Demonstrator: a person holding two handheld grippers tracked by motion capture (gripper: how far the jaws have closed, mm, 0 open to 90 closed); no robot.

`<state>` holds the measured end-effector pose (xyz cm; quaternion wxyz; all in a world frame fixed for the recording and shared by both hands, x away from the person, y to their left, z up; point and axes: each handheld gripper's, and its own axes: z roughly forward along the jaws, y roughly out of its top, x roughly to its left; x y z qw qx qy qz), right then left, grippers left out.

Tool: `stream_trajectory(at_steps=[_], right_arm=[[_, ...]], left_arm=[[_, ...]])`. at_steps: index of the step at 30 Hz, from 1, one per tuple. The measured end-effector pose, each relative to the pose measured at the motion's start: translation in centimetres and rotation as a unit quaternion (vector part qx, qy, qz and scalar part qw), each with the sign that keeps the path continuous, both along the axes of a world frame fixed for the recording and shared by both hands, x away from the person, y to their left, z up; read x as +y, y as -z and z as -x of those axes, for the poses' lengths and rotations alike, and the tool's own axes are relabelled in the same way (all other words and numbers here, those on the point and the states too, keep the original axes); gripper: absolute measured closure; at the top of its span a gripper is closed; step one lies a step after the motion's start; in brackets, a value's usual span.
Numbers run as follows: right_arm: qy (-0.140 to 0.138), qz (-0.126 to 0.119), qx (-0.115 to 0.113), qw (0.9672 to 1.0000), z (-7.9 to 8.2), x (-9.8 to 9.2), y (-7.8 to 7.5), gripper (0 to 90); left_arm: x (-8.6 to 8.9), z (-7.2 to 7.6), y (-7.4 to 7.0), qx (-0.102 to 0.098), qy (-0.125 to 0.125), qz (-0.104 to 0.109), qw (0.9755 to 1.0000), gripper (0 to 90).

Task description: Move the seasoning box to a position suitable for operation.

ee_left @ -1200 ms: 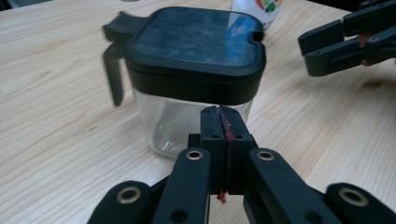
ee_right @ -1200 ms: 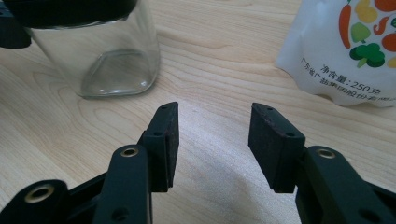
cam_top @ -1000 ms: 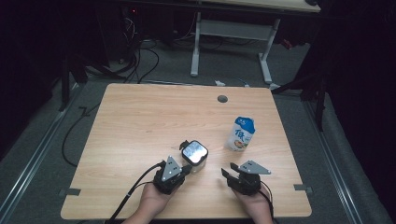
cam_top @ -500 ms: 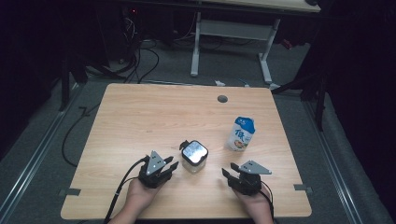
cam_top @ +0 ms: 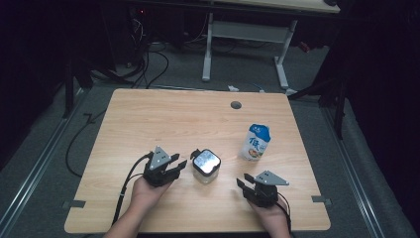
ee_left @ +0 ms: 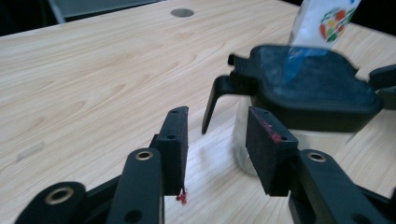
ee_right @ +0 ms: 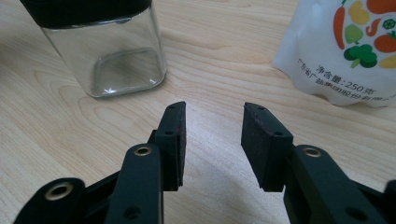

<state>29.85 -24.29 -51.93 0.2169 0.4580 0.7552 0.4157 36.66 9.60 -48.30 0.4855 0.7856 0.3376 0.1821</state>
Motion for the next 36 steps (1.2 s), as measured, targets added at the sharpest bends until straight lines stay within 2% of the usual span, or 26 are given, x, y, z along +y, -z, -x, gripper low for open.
stream_trajectory(at_steps=[3,4,9,11,14,18,26,36], right_arm=[[0.001,-0.003,0.001,1.0,0.0,-0.1,0.0,60.0],[0.001,-0.003,0.002,1.0,-0.1,-0.1,0.1,59.8],[0.0,-0.002,0.004,1.0,0.0,0.0,0.1,59.6],[0.0,-0.002,0.004,1.0,0.0,0.0,0.1,59.6],[0.001,-0.002,0.003,1.0,0.0,0.0,0.1,59.6],[0.001,-0.003,0.003,1.0,0.0,-0.1,0.1,59.5],[-0.001,-0.003,0.001,1.0,0.1,0.0,0.0,59.3],[-0.002,-0.004,0.0,1.0,0.1,0.0,-0.1,59.2]], left_arm=[[-0.4,-0.5,-0.5,-0.006,0.002,0.011,0.9999,68.3],[-0.8,-0.8,-0.9,-0.011,0.006,0.018,0.9998,76.5],[-2.0,-1.5,-1.4,-0.016,0.013,0.012,0.9997,87.4],[-2.4,-1.9,-1.6,-0.01,0.012,0.012,0.9998,90.0],[-3.0,-2.3,-1.7,-0.012,0.017,0.002,0.9998,90.0],[-3.4,-2.4,-1.8,-0.017,0.018,0.004,0.9997,90.0],[-4.1,-2.5,-1.6,-0.023,0.02,-0.009,0.9995,90.0],[-4.3,-2.6,-1.4,-0.025,0.016,-0.015,0.9994,90.0]])
